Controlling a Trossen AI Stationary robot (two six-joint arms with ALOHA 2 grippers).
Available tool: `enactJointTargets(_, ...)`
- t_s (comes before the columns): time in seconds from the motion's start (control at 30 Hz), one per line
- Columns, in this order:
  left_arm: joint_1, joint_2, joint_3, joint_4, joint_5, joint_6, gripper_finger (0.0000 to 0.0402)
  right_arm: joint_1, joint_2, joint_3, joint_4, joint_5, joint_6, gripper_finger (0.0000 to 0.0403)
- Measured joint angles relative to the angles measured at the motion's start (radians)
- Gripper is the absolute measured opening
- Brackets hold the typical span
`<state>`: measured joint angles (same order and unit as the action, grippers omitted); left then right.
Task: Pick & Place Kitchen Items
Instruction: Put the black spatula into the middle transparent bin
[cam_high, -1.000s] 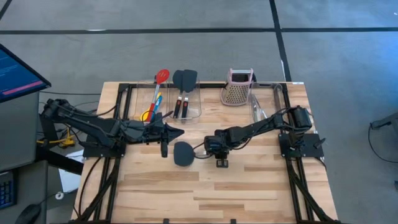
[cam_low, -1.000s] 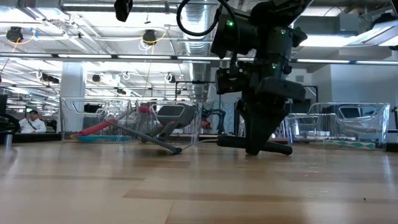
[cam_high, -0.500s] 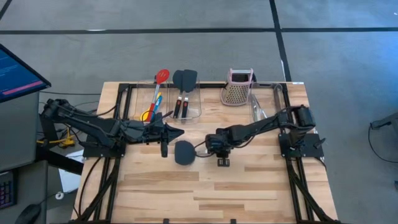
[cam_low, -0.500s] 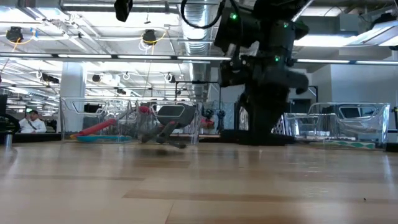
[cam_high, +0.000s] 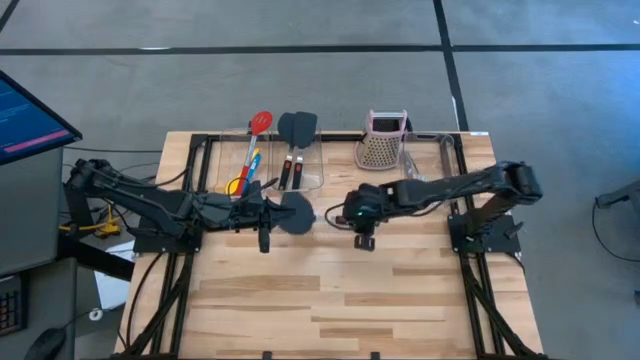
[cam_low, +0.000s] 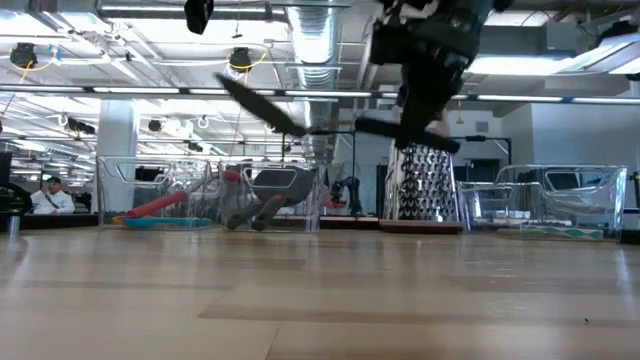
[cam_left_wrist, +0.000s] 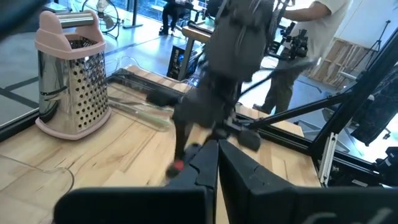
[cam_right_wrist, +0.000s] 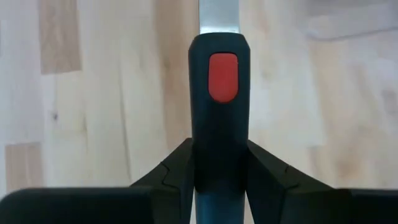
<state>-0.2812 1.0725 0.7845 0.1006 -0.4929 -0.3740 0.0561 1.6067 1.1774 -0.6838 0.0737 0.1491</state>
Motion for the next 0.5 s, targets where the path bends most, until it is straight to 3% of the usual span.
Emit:
enactJointTargets(0.27,0.006,0.000,0.000,0.018,0.000,0.000,0.0001,0.000,-0.140,0.000,-0.084,0.203,0.068,0.0101)
enactJointTargets(0.5,0.043,0.002,0.000,0.122,-0.001,-0.013,0.0002,-0.006,-0.182,0.001,-0.096,0.360,0.196,0.0101)
